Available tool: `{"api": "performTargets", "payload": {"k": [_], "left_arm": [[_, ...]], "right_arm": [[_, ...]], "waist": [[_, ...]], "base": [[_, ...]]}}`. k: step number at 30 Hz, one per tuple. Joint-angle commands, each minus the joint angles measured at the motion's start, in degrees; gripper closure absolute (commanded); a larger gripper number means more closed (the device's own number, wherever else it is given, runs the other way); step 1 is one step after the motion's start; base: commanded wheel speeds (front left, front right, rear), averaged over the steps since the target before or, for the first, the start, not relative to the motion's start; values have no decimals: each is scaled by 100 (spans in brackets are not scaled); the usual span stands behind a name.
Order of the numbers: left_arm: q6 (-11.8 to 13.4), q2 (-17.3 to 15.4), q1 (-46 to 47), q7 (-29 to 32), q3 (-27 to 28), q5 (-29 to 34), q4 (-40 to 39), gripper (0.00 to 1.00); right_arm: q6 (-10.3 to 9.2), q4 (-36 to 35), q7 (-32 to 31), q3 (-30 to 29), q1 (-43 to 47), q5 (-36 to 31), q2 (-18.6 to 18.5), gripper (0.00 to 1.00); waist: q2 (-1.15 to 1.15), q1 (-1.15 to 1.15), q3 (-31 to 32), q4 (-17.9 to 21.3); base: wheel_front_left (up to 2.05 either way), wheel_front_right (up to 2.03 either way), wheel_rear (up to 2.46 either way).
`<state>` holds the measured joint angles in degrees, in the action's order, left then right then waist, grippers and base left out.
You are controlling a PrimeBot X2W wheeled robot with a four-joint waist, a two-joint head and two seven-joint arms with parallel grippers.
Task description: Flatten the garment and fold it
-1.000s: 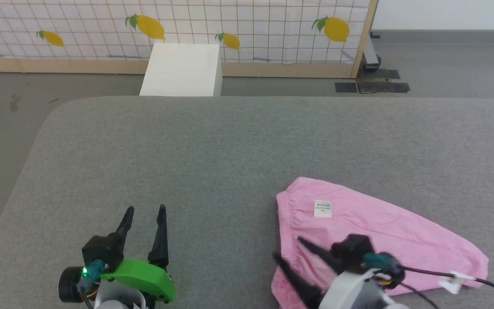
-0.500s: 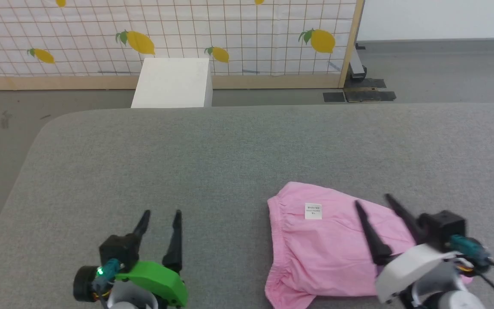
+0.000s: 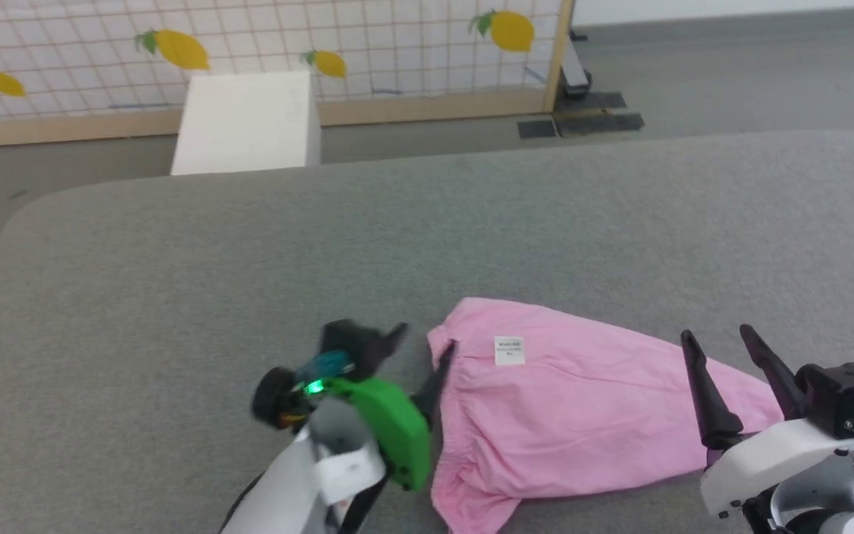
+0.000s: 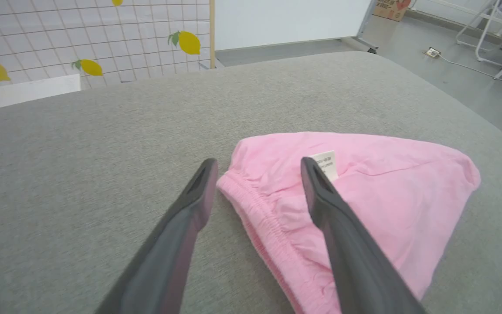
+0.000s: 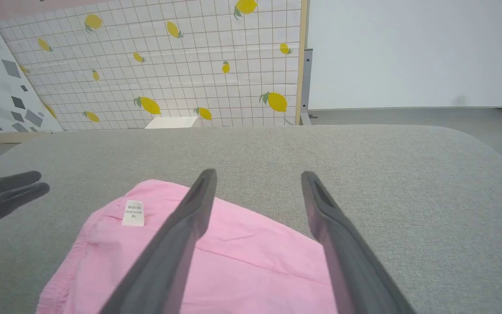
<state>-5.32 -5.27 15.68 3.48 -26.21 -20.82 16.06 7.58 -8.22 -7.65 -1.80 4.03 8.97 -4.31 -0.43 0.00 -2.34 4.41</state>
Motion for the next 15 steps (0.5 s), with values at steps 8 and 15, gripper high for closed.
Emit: {"api": "performTargets", "payload": {"k": [8, 15], "left_arm": [[-179, -147, 788, 1262, -507, -316, 764, 0], [-212, -299, 1177, 1996, -800, -803, 1155, 53]], "right_arm": [[-9, -141, -61, 5, 35, -31, 78, 0], [-9, -58, -32, 39, -21, -6, 117, 0]], "waist": [[43, 0, -406, 380], [43, 0, -636, 491]], "base": [[0, 0, 0], [0, 0, 0]]}}
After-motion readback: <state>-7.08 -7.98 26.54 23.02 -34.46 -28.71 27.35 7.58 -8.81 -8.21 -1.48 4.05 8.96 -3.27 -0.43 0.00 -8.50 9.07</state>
